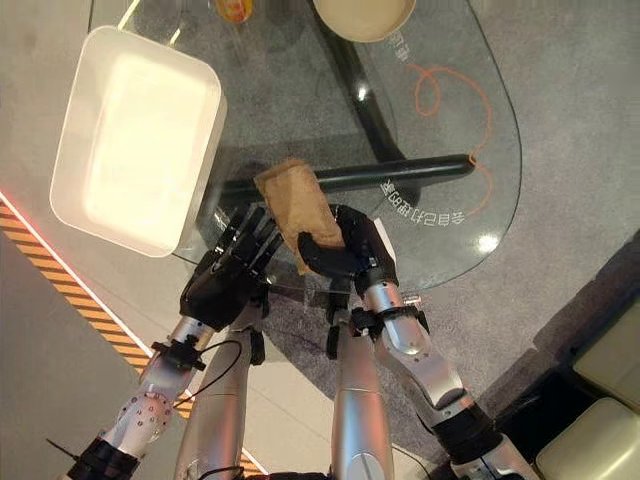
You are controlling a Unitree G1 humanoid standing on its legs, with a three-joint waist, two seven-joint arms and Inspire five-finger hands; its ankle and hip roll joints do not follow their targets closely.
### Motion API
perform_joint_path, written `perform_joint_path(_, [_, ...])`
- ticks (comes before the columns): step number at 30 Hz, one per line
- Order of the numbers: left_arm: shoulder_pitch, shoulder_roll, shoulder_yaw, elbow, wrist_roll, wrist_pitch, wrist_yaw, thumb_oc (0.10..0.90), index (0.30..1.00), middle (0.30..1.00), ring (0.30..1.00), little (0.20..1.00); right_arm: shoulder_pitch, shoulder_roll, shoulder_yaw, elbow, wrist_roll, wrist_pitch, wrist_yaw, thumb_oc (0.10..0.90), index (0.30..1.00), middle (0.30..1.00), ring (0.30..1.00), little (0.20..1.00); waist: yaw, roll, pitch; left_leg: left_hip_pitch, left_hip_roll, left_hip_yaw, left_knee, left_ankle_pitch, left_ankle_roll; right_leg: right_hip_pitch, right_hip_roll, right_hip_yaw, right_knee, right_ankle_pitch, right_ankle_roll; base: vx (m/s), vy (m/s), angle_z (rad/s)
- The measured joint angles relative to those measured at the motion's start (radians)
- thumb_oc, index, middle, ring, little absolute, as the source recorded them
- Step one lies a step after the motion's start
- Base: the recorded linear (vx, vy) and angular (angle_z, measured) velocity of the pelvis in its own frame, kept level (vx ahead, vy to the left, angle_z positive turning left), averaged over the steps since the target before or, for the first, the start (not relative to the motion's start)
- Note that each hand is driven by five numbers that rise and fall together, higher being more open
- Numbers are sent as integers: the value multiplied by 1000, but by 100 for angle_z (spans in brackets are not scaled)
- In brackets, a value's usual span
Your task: Wipe the table with a cloth and put it in the basket.
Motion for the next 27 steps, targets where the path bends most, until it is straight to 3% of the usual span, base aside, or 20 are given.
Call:
perform_joint_path(18, [-21,1,24,-9,1,3,1,800,900,900,900,900,-67,-82,67,-56,-96,49,220,100,300,300,300,200,12,2,1,-38,0,-6,-28,21,-12,-58,2,-3,17,-4,-7,-11,-3,0])
perform_joint_path(27, [-31,5,25,-9,24,0,20,800,900,900,900,900,-99,-106,95,-69,-124,61,240,100,300,300,300,200,31,2,1,-43,-1,-9,-27,21,-12,-61,1,-4,15,-4,-7,0,0,0])
